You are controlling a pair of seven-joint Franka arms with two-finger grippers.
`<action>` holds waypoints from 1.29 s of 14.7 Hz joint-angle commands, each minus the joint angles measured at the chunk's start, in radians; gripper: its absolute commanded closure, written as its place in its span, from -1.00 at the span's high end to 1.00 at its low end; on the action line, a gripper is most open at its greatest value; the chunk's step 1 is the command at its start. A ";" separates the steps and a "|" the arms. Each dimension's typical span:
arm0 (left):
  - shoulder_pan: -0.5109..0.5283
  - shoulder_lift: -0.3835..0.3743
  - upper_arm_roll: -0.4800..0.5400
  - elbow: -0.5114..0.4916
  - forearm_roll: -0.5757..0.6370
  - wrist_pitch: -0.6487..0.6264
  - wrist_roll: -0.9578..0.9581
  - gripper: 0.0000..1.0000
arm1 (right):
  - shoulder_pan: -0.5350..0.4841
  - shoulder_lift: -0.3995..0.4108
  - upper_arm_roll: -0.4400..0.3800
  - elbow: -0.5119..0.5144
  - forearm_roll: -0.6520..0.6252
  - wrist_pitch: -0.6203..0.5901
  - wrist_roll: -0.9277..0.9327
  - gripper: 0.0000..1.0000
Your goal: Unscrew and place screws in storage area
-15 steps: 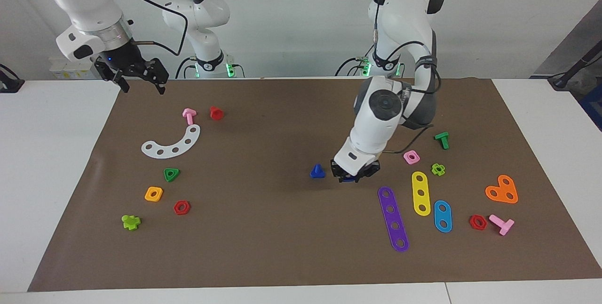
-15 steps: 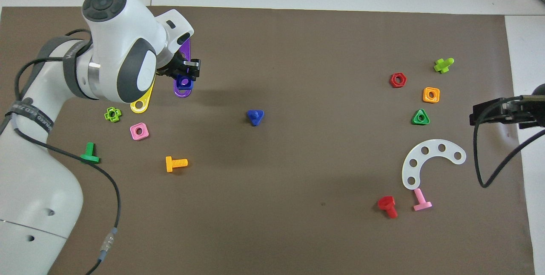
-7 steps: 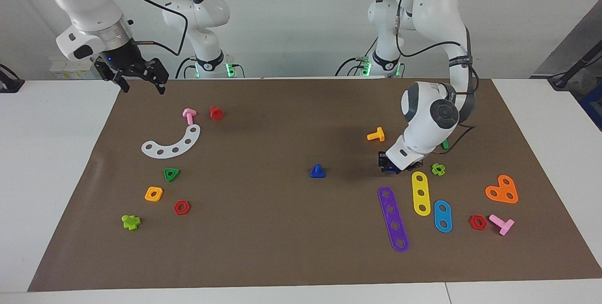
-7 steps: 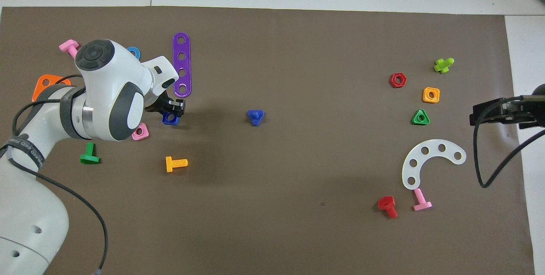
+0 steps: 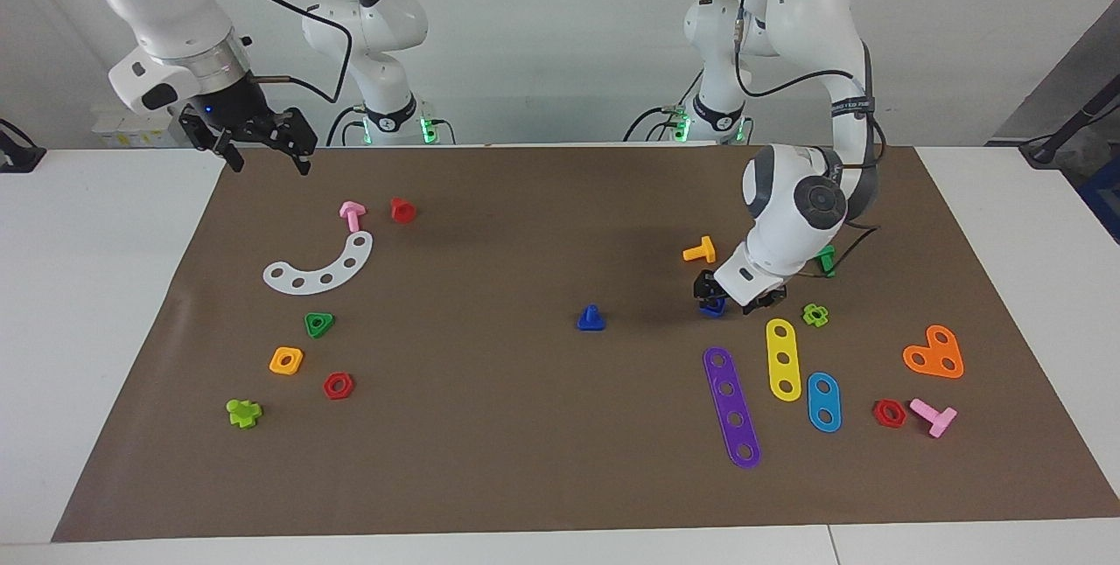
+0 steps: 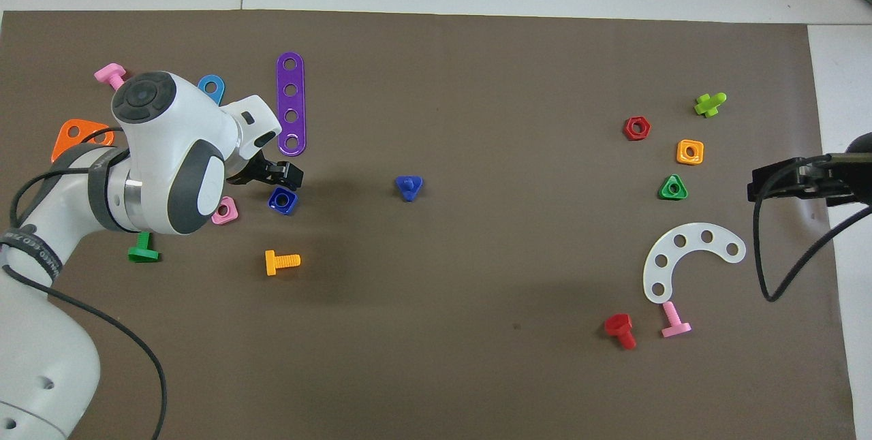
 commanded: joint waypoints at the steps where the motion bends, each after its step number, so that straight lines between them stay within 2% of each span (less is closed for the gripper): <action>1: 0.064 -0.051 0.002 0.008 -0.012 -0.012 0.026 1.00 | -0.002 -0.027 0.006 -0.055 0.004 0.068 -0.027 1.00; 6: 0.247 -0.127 0.005 0.012 -0.010 -0.065 0.213 1.00 | 0.145 0.044 0.008 -0.047 0.004 0.142 0.034 1.00; 8: 0.307 -0.163 0.008 0.012 -0.007 -0.111 0.256 1.00 | 0.232 0.128 0.008 0.009 0.005 0.208 0.199 1.00; 10: 0.325 -0.205 0.010 0.021 0.065 -0.172 0.255 1.00 | 0.312 0.243 0.008 0.086 0.016 0.272 0.338 1.00; 12: 0.331 -0.226 0.010 0.088 0.108 -0.284 0.247 1.00 | 0.403 0.374 0.008 0.140 0.018 0.368 0.460 1.00; 15: 0.331 -0.257 0.011 0.203 0.111 -0.462 0.230 1.00 | 0.490 0.507 0.008 0.194 0.015 0.491 0.575 1.00; 18: 0.319 -0.320 0.008 0.211 0.165 -0.545 0.178 1.00 | 0.575 0.655 0.008 0.266 0.011 0.583 0.652 1.00; 19: 0.315 -0.332 0.000 0.212 0.185 -0.570 0.155 1.00 | 0.586 0.670 0.008 0.269 0.011 0.591 0.661 1.00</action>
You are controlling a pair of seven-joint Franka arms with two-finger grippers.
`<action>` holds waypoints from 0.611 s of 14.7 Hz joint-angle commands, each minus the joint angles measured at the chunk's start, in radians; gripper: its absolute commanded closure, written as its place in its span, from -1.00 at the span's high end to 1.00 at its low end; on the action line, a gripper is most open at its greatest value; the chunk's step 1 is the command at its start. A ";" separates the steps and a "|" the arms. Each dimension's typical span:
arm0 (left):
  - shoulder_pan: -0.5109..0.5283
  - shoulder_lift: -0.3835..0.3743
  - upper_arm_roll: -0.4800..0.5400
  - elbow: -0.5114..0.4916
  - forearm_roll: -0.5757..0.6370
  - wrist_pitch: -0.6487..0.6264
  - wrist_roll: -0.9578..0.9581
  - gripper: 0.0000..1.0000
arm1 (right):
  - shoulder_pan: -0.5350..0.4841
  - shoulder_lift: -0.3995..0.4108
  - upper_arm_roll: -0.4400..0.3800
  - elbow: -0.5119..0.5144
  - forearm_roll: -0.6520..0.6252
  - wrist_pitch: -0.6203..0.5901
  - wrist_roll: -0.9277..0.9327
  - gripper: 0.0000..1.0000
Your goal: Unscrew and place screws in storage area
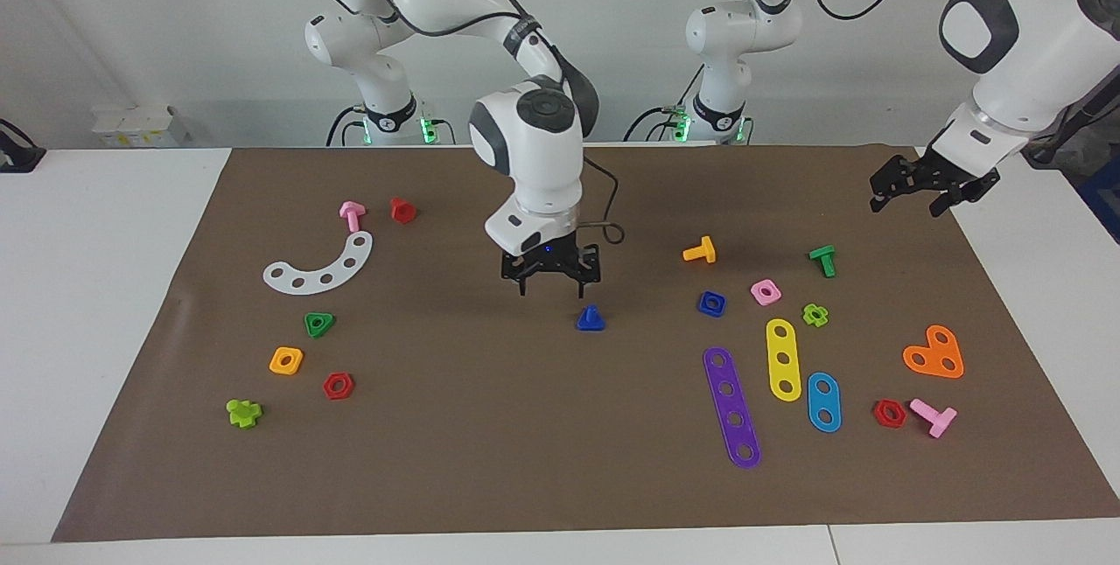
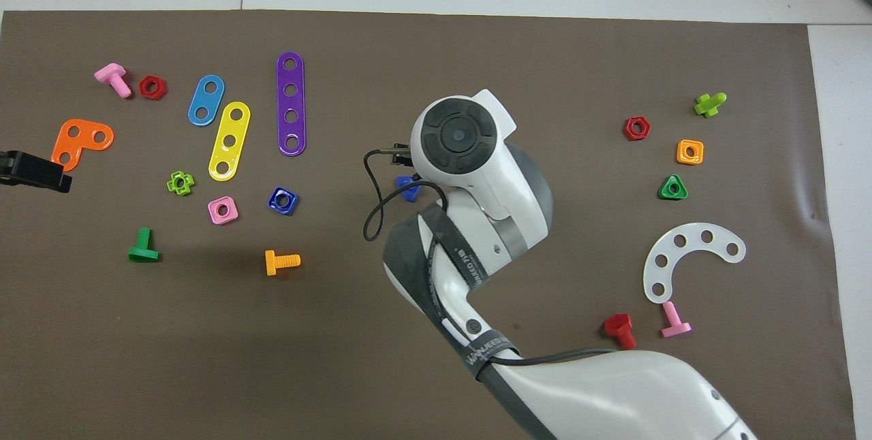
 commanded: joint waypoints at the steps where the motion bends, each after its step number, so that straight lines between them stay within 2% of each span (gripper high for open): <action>1: -0.018 -0.040 -0.014 -0.003 0.057 -0.060 -0.091 1.00 | 0.022 0.074 -0.004 0.075 0.010 0.017 0.022 1.00; 4: -0.052 -0.057 -0.036 -0.020 0.057 -0.051 -0.205 1.00 | 0.035 0.095 -0.003 0.040 0.013 0.098 0.003 0.94; 6: -0.055 -0.057 -0.040 -0.020 0.052 -0.042 -0.196 1.00 | 0.044 0.091 -0.001 -0.009 0.013 0.127 0.000 0.69; 7: -0.055 -0.062 -0.040 -0.029 0.043 -0.032 -0.185 1.00 | 0.044 0.091 0.001 -0.023 0.013 0.135 -0.001 0.36; 8: -0.055 -0.071 -0.040 -0.049 0.031 -0.018 -0.171 1.00 | 0.044 0.089 0.001 -0.029 0.015 0.138 -0.004 0.22; 9: -0.055 -0.074 -0.040 -0.058 0.026 -0.005 -0.159 1.00 | 0.044 0.086 0.007 -0.037 0.016 0.135 -0.004 0.18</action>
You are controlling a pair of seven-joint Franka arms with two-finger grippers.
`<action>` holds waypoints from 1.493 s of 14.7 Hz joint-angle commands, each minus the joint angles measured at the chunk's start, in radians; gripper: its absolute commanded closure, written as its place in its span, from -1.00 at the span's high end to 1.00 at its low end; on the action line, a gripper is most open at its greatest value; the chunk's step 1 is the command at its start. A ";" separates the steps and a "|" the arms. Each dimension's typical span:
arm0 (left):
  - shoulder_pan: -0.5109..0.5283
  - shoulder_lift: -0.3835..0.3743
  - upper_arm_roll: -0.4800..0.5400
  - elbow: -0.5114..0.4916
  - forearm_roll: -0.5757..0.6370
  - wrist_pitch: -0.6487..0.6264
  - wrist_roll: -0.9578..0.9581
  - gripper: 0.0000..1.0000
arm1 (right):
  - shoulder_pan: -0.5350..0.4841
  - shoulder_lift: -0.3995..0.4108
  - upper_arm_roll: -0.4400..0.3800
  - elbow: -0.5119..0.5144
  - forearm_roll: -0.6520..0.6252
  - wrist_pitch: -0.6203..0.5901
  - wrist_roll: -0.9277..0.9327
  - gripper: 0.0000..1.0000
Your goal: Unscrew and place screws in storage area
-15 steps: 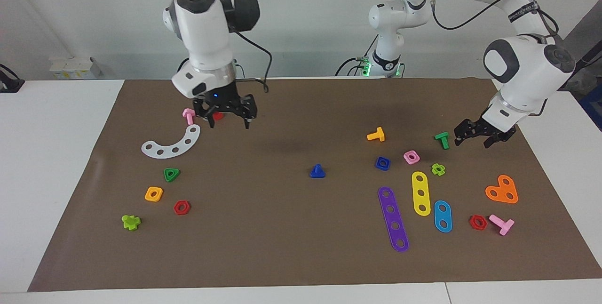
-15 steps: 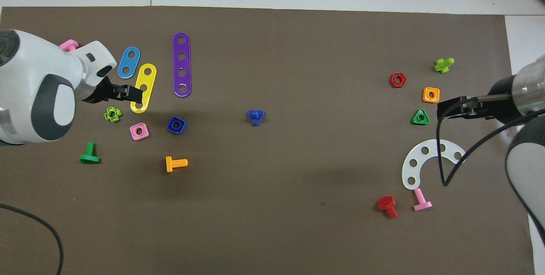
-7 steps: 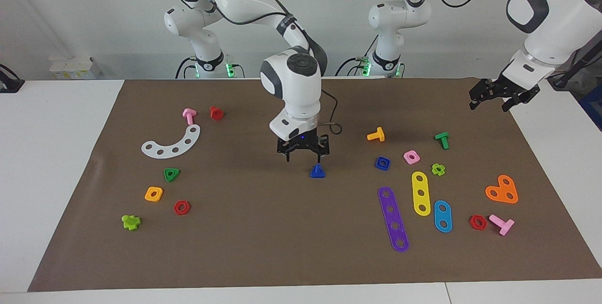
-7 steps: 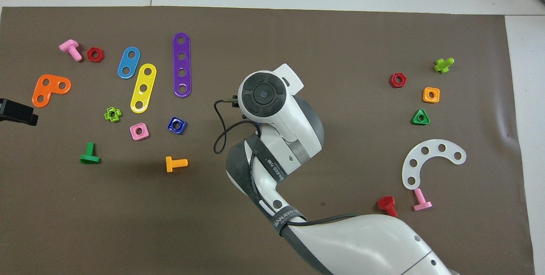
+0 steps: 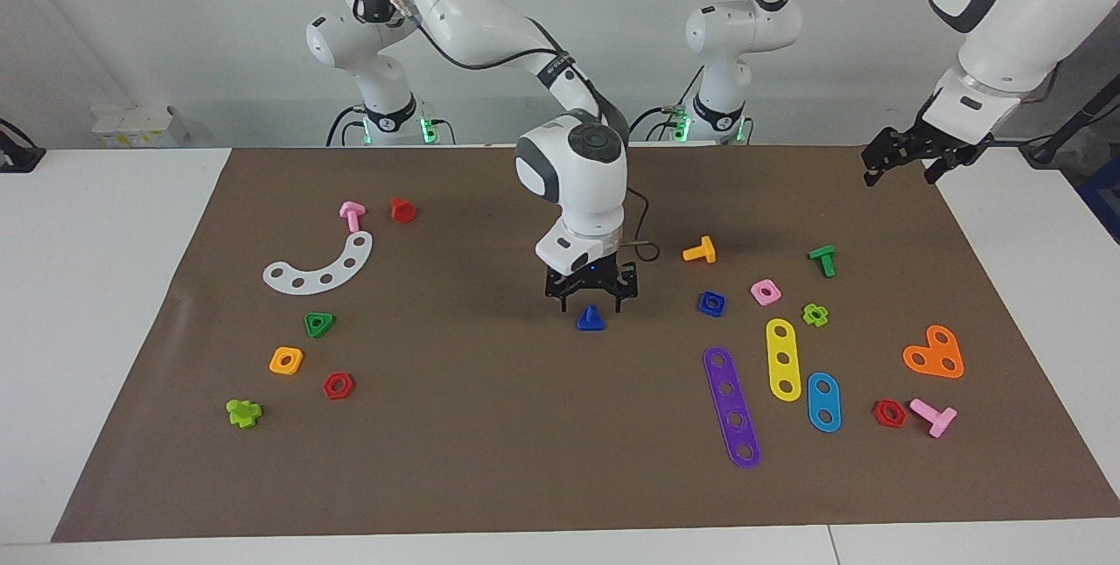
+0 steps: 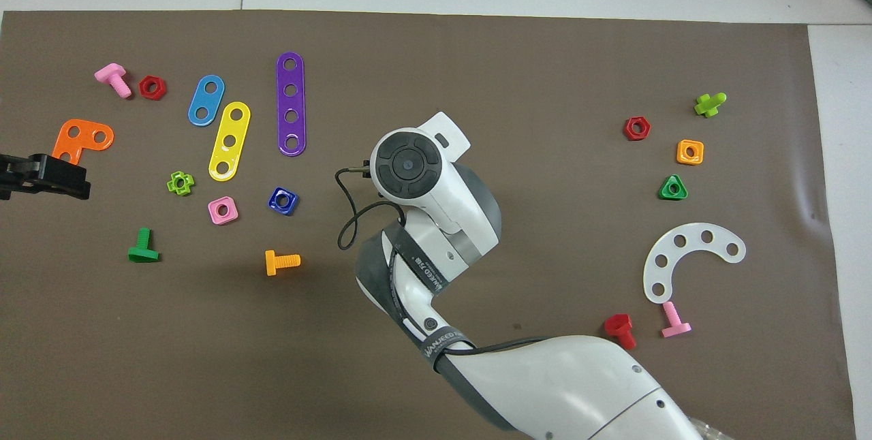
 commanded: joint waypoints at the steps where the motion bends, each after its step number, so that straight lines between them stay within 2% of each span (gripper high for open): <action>1: -0.001 -0.031 0.007 -0.049 0.002 0.041 0.025 1.00 | 0.000 -0.019 0.014 -0.058 0.016 0.030 -0.021 0.08; 4: 0.008 -0.021 0.015 -0.025 -0.108 0.053 0.025 1.00 | -0.002 -0.023 0.016 -0.078 0.016 0.069 -0.021 0.01; 5: 0.008 -0.015 0.015 -0.008 -0.116 0.056 0.024 1.00 | -0.002 -0.022 0.016 -0.078 0.016 0.072 -0.021 -0.07; 9: -0.006 -0.004 0.012 0.008 -0.105 0.116 0.027 1.00 | -0.002 -0.023 0.016 -0.084 0.016 0.072 -0.021 -0.20; 10: -0.006 0.008 0.013 0.023 -0.100 0.113 0.025 1.00 | -0.002 -0.023 0.016 -0.086 0.016 0.073 -0.021 -0.20; 12: -0.007 0.008 0.009 0.032 -0.017 0.098 0.028 1.00 | -0.002 -0.023 0.016 -0.083 0.016 0.075 -0.019 -0.20; 15: -0.004 0.004 0.009 0.040 0.004 0.091 0.028 1.00 | -0.002 -0.023 0.016 -0.083 0.016 0.075 -0.018 -0.20; 16: -0.003 0.004 0.010 0.041 0.004 0.088 0.028 1.00 | -0.002 -0.023 0.016 -0.083 0.015 0.075 -0.019 -0.31; 17: -0.003 0.004 0.010 0.041 0.004 0.084 0.028 1.00 | 0.000 -0.023 0.014 -0.084 0.013 0.075 -0.019 -0.82; 18: -0.004 0.004 0.012 0.041 0.005 0.082 0.028 1.00 | 0.003 -0.025 0.016 -0.084 0.013 0.069 -0.006 -1.00; 22: -0.004 0.001 0.009 0.034 -0.002 0.096 0.028 1.00 | 0.003 -0.026 0.014 -0.058 0.007 0.025 -0.008 -1.00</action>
